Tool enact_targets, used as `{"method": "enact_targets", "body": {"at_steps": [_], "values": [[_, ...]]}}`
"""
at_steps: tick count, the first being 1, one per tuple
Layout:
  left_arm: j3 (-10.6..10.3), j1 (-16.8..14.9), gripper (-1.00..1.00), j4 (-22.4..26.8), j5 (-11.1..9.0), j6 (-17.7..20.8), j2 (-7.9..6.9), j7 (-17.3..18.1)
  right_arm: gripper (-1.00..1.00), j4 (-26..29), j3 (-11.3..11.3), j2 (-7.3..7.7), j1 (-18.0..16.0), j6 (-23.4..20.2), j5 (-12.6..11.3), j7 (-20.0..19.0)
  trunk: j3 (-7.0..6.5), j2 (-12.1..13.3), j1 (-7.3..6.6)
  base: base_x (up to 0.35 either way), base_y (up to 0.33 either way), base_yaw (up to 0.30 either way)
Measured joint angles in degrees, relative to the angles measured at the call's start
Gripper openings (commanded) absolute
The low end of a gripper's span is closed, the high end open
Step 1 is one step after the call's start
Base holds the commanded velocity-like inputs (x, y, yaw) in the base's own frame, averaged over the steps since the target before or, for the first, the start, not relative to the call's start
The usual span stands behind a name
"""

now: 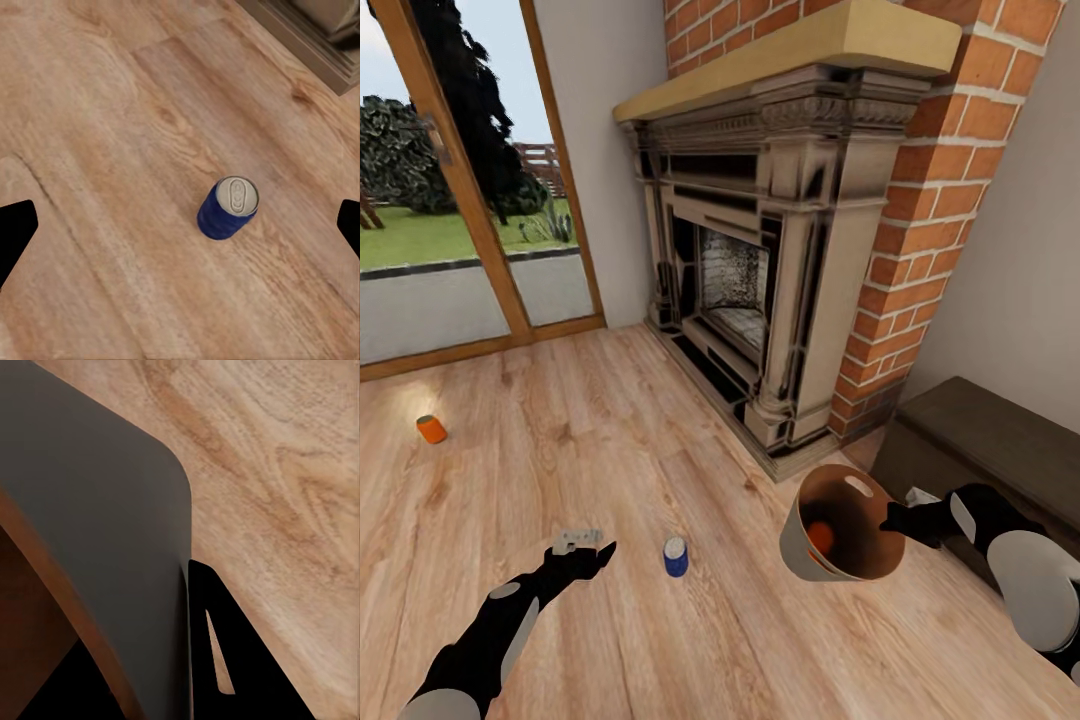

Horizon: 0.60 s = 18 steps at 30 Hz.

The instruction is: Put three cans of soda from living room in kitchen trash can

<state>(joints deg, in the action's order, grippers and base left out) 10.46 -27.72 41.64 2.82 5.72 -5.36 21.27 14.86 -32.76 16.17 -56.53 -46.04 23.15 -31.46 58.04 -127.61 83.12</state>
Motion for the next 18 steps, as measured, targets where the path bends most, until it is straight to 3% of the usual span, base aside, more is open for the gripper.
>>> {"method": "enact_targets", "body": {"at_steps": [9, 13, 18], "values": [[0.0, 0.0, 1.0, 0.0, 0.0, 0.0, 0.0, 0.0, -1.0, 0.0, -0.1, -0.04, 0.0, 0.0, -0.2, 0.0, 0.72, 0.0, 0.0, 0.315, 0.0, -0.006], [0.0, 0.0, 1.0, 0.0, 0.0, -0.1, 0.0, 0.1, -1.0, 0.0, -0.4, -0.01, 0.0, -0.2, -0.9, -0.1, 0.79, 0.0, 0.0, 0.194, 0.0, -0.166], [0.0, 0.0, 1.0, 0.0, 0.0, -0.2, 0.01, 0.1, -1.0, 0.0, 0.0, 0.0, 0.0, 0.0, 0.0, -0.1, 0.82, 0.0, 0.0, 0.201, 0.0, -0.234]]}}
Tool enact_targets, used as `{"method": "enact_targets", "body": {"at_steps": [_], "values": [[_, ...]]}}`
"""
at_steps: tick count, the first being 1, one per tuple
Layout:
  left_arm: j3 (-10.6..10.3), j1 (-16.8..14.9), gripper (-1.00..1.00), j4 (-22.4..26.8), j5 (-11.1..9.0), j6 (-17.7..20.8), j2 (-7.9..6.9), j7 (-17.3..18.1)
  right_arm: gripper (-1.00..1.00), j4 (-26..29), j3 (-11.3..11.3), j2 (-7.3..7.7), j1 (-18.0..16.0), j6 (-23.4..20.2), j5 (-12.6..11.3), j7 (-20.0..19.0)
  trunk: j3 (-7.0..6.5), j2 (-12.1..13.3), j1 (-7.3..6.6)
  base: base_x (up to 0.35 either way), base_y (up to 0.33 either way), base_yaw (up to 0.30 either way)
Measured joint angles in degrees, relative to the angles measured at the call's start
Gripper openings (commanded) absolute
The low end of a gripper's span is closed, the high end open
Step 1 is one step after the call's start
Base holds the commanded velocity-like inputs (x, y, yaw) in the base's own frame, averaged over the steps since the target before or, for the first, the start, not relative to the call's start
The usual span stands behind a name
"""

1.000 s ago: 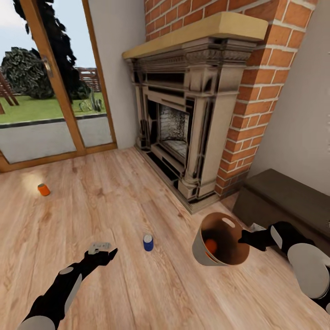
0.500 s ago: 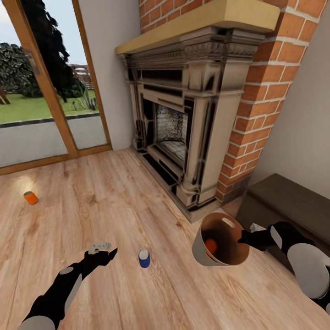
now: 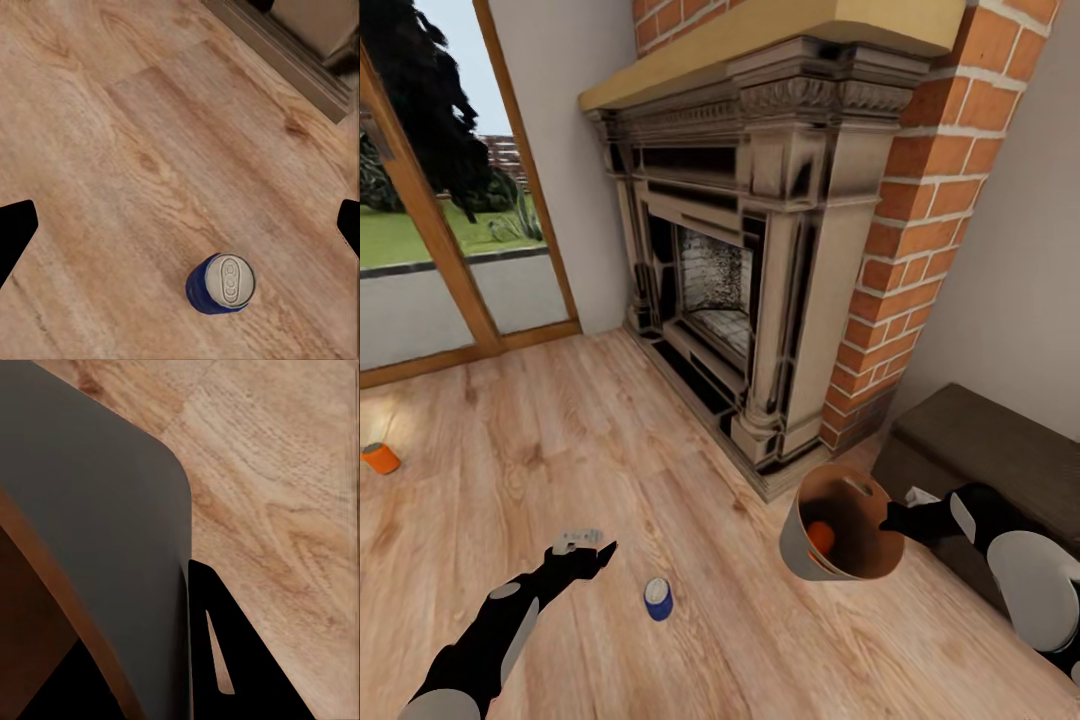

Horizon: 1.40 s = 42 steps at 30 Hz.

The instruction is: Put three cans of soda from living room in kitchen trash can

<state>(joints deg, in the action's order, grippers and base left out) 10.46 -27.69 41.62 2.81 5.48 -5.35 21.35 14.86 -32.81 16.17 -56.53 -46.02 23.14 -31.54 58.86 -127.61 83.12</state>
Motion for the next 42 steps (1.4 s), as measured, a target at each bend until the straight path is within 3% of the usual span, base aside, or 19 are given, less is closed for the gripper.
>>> {"method": "enact_targets", "body": {"at_steps": [14, 34, 38, 42], "values": [[0.0, 0.0, 1.0, 0.0, 0.0, 0.0, 0.02, 0.0, -1.0, 0.0, -0.2, -0.19, 0.0, -0.2, -0.7, 0.0, 0.0, 0.0, 0.0, 0.146, -0.07, -0.124], [-0.1, 0.0, 1.0, 0.0, 0.1, 0.2, 0.43, 0.2, -1.0, -0.1, 0.3, -0.46, 0.0, 0.0, -0.6, -0.7, 0.0, 0.0, 0.0, -0.265, 0.137, -0.001], [-0.1, 0.0, 1.0, 0.0, 0.1, 0.2, 0.47, 0.3, -1.0, -0.1, 0.9, -0.78, 0.1, 0.2, 0.5, -0.1, 0.0, 0.0, 0.0, -0.152, 0.21, 0.0], [-0.1, 0.0, 1.0, -0.1, 0.2, 0.2, 0.51, 0.3, -1.0, -0.1, 0.2, -0.79, 0.0, -0.2, -0.4, 0.1, 0.0, 0.0, 0.0, -0.11, 0.253, -0.099]]}}
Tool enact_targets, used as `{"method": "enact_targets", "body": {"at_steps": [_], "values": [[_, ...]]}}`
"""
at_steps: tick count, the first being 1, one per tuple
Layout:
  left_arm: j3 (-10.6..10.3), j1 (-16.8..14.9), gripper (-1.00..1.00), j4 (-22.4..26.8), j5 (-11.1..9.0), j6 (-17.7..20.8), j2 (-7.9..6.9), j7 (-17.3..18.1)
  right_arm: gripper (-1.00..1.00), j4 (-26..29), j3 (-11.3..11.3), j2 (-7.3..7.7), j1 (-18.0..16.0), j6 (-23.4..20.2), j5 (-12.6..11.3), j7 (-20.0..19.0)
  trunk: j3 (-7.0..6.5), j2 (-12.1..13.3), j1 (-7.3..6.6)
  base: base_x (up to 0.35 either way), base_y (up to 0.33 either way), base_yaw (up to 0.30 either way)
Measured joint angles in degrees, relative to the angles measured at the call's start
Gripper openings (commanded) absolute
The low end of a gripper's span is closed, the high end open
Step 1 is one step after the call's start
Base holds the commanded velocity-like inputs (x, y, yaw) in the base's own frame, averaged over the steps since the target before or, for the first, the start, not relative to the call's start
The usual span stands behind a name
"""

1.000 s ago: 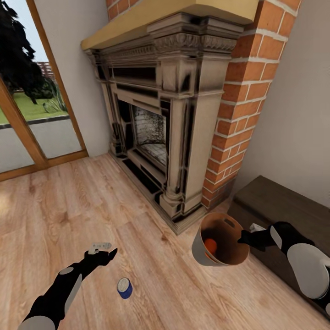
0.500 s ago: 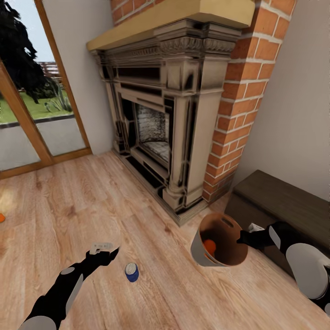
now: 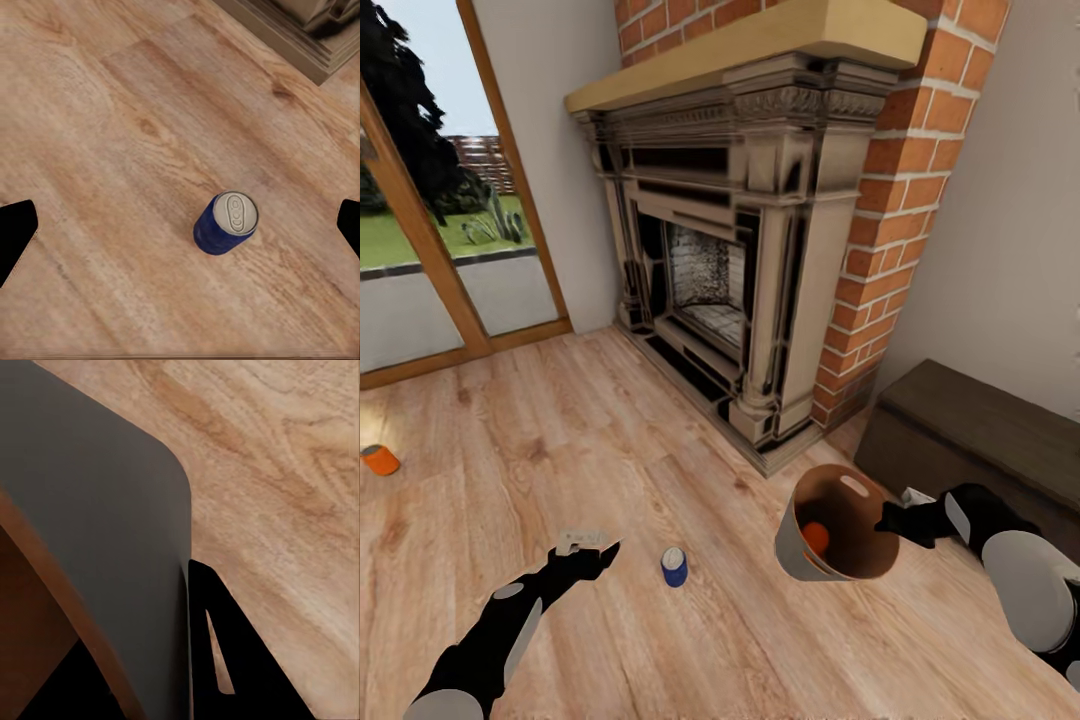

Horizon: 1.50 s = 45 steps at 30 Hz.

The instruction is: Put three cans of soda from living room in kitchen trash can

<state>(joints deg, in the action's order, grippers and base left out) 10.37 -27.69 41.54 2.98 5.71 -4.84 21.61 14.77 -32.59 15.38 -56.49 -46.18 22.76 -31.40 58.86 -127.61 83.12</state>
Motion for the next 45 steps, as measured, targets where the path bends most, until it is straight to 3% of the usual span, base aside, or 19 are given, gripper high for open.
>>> {"method": "enact_targets", "body": {"at_steps": [14, 32, 39, 42, 45], "values": [[-0.9, 0.0, 1.0, -2.8, 0.0, -0.1, -0.03, -0.1, -1.0, 0.0, -0.1, 0.13, 0.0, 0.2, 0.4, 0.2, -0.47, 0.0, 0.0, -0.012, 0.19, -0.239], [-0.9, 0.0, 1.0, -2.8, 0.0, -0.1, -0.03, -0.2, -1.0, 0.1, 0.7, 0.16, 0.0, 0.2, 0.7, 0.2, -0.91, 0.0, 0.0, 0.197, -0.104, -0.137], [-0.9, 0.0, 1.0, -4.8, -0.1, -0.2, -0.08, -0.3, -1.0, -0.1, 3.0, -0.44, 0.1, 0.3, 0.5, 0.2, -0.91, 0.0, 0.0, 0.262, 0.04, -0.002], [-0.9, 0.0, 1.0, -8.3, 0.0, -0.6, -0.05, -3.3, -1.0, -0.1, 3.5, -1.21, 0.1, 0.6, 0.9, 0.4, -0.91, 0.0, 0.0, 0.237, 0.011, 0.0], [-0.9, -0.1, 1.0, -12.6, -0.2, -4.6, 0.18, -6.8, -1.0, -0.1, 3.4, -1.99, 0.1, 0.4, -0.2, 2.6, -0.91, 0.0, 0.0, 0.093, 0.003, 0.0]]}}
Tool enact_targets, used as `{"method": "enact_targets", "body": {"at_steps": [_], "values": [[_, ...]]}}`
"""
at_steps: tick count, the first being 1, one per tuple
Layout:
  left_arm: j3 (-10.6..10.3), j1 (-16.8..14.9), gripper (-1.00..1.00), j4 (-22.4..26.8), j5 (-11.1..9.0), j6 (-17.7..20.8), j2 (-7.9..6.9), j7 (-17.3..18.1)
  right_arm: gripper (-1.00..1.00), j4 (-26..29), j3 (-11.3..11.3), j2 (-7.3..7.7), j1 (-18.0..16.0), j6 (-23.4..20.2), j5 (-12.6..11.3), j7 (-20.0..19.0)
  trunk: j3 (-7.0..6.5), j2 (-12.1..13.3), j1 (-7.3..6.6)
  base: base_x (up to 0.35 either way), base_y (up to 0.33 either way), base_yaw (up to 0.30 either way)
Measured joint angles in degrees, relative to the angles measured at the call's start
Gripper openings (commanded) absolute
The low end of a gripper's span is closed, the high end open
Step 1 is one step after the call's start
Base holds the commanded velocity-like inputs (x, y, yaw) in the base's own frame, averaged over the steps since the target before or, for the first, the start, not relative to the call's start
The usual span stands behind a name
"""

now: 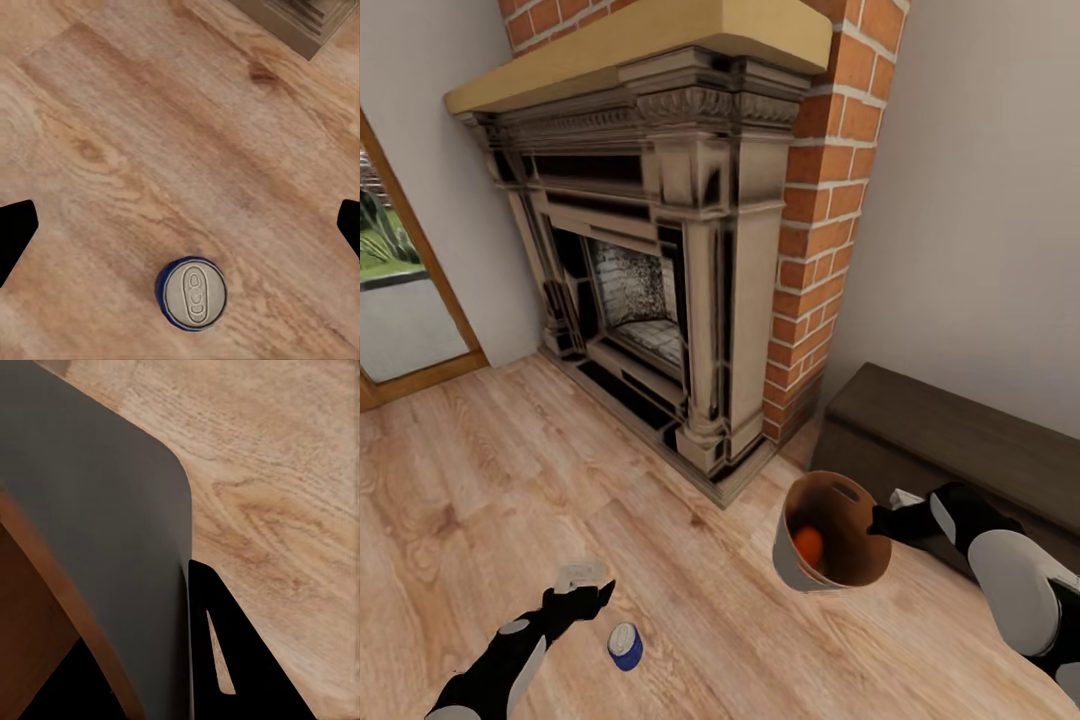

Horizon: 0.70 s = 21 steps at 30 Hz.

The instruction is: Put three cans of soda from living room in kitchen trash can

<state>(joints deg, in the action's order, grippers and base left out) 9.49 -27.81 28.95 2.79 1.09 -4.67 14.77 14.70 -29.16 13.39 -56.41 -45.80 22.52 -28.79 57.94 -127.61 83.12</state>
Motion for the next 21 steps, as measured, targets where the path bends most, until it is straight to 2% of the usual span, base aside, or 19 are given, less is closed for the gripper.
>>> {"method": "enact_targets", "body": {"at_steps": [2, 4, 8, 13, 19, 21], "values": [[0.0, 0.0, 1.0, -1.4, 0.1, -3.3, 0.14, -1.2, -1.0, 0.0, 0.4, -0.27, 0.0, 0.2, 0.6, 2.1, 0.0, 0.0, 0.0, 0.031, 0.001, 0.0], [0.0, 0.0, 1.0, -2.0, 0.1, -4.8, 0.41, -1.7, -1.0, 0.0, 1.0, -0.36, 0.0, 0.4, 1.8, 3.0, 0.0, 0.0, 0.0, 0.016, 0.001, 0.0], [0.0, 0.0, 1.0, -2.5, 0.1, -7.4, 1.42, -2.3, -1.0, 0.1, 0.5, -0.46, 0.0, 0.0, 0.1, 3.4, 0.36, -0.8, 0.44, 0.006, 0.0, 0.0], [0.0, 0.0, 1.0, -2.6, 0.2, -8.3, 1.75, -2.4, -1.0, 0.1, 0.9, -0.43, 0.0, 0.1, 1.2, 3.7, 1.26, -2.8, 1.53, 0.001, 0.0, 0.0], [-0.2, 0.0, 1.0, -2.6, 0.3, -8.5, 2.2, -2.5, -1.0, 0.1, 0.7, -0.43, 0.0, -0.5, 0.6, 3.6, 2.5, -5.2, 2.85, 0.0, 0.0, 0.0], [-1.0, 0.0, 1.0, -2.6, 0.3, -8.9, 2.26, -2.5, -1.0, 0.1, 0.8, -0.36, 0.0, -0.6, 0.9, 3.7, 3.0, -6.0, 3.29, 0.0, 0.0, 0.0]]}}
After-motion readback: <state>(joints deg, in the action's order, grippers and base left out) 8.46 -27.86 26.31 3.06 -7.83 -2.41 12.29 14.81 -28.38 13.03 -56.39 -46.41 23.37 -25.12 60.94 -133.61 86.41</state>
